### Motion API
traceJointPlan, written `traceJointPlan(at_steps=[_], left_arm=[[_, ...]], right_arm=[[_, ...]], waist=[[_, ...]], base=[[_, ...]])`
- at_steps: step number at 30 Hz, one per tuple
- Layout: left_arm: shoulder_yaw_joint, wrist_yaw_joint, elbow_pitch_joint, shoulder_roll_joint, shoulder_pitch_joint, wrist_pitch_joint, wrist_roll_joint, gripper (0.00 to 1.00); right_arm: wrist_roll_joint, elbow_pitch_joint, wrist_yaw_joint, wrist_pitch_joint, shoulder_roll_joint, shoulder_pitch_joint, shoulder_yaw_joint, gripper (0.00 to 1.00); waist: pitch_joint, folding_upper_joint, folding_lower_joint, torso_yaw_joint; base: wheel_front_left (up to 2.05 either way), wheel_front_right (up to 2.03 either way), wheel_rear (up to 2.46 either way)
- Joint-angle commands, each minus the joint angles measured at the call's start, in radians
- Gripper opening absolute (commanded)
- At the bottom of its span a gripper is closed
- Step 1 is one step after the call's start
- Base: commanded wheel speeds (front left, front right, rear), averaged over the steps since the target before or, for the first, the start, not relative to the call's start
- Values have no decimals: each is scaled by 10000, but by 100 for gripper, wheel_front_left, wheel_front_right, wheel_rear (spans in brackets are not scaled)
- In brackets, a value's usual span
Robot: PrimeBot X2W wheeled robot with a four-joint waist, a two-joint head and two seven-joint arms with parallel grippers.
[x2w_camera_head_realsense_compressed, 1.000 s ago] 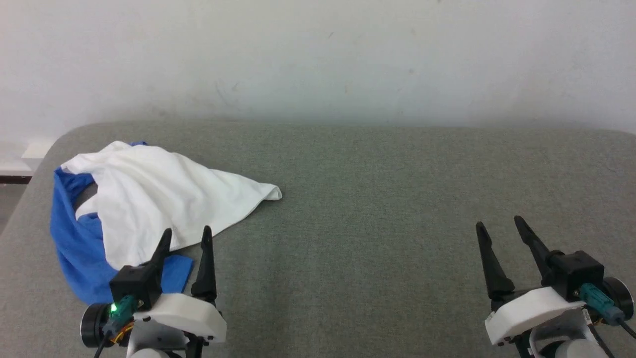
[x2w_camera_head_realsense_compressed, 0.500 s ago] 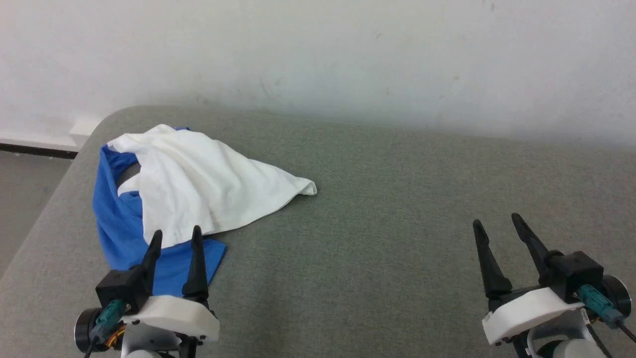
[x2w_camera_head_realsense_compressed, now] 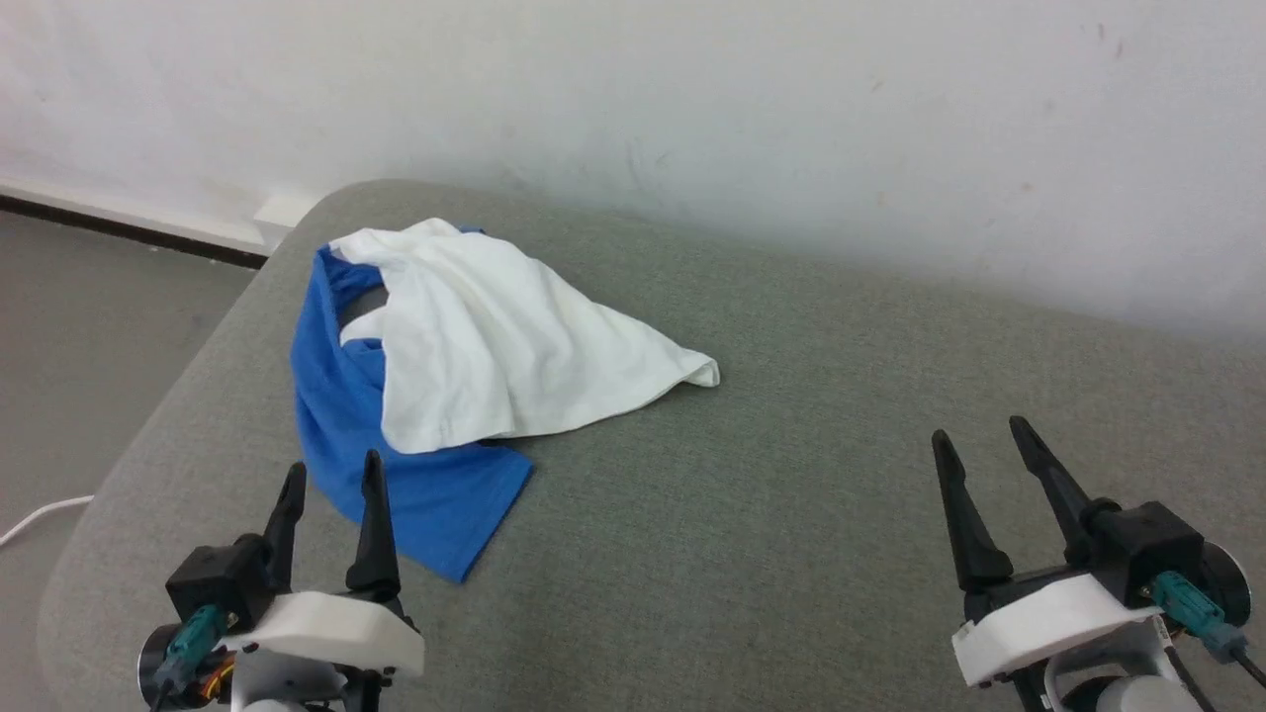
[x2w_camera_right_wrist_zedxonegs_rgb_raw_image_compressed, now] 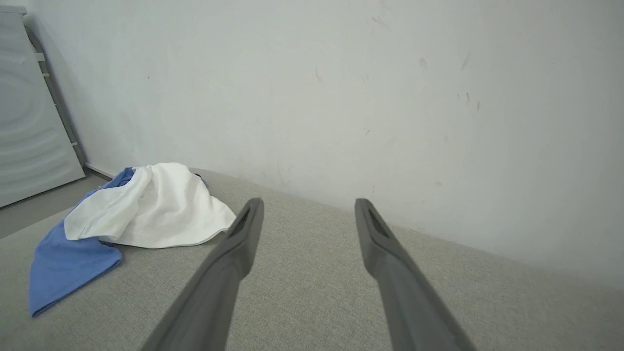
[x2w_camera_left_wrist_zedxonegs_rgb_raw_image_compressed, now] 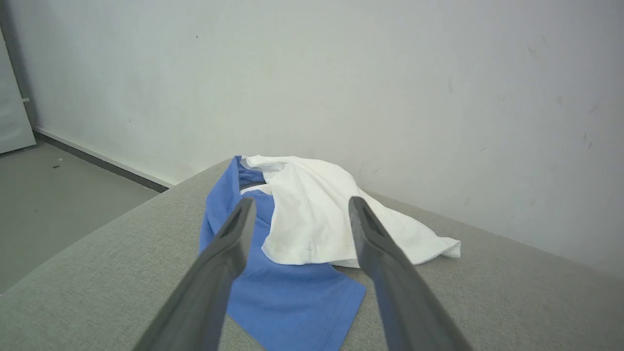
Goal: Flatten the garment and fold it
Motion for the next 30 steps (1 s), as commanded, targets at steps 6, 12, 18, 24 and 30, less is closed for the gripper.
traceJointPlan(at_steps=[6, 12, 18, 24, 30], left_arm=[[189, 23, 40, -27, 30, -188, -254, 100], [378, -41, 32, -29, -135, -314, -363, 100], [610, -234, -20, -31, -775, -440, -401, 100], [873, -574, 244, -21, -2001, -565, -248, 100], [731, -871, 1488, 335, -3784, -689, -147, 100]], right_arm=[[117, -95, -6, -105, 22, 72, 54, 100], [188, -153, -7, -111, 24, 104, 65, 100], [182, -255, -7, -24, 27, 35, 58, 100], [11, -500, -7, 232, 29, -219, 121, 100], [-224, -899, -8, 548, -40, -605, 166, 100]], waist=[[36, 0, 0, 711], [154, 0, 0, 979], [468, 0, 0, 1039], [1103, 0, 0, 871], [2013, 0, 0, 533]], base=[[0, 0, 0], [0, 0, 0], [0, 0, 0], [0, 0, 0], [0, 0, 0]])
